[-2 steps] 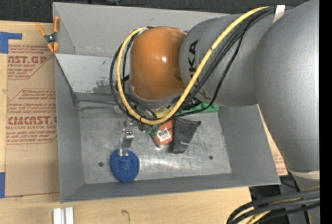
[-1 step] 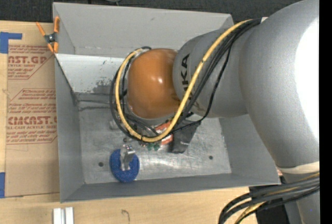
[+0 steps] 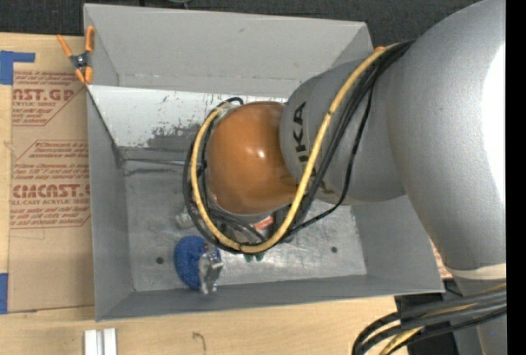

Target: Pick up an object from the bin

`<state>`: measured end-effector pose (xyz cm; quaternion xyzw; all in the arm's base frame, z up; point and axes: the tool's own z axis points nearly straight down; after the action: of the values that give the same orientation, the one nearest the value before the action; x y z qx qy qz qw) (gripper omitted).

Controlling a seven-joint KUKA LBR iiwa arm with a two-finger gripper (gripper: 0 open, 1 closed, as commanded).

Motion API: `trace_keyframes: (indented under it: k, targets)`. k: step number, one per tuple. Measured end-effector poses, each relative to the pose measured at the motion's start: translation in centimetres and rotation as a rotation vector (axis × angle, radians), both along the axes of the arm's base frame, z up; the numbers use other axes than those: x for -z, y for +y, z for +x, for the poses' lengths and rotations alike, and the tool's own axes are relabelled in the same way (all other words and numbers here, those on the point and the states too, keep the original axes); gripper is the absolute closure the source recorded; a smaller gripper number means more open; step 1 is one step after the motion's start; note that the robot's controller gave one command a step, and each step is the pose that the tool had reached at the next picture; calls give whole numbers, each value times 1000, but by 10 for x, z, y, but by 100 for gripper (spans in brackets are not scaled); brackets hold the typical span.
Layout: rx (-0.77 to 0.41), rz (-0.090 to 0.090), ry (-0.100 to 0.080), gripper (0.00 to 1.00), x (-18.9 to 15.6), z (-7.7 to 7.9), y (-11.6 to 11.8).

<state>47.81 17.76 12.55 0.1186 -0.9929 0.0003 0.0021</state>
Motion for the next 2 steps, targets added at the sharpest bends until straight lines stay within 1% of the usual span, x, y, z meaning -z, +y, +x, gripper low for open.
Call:
trace_keyframes:
  k: [1,2]
  targets:
    - [-154,2,-3,0,10,1,4]
    - [22,11,-32,0,52,10,-25]
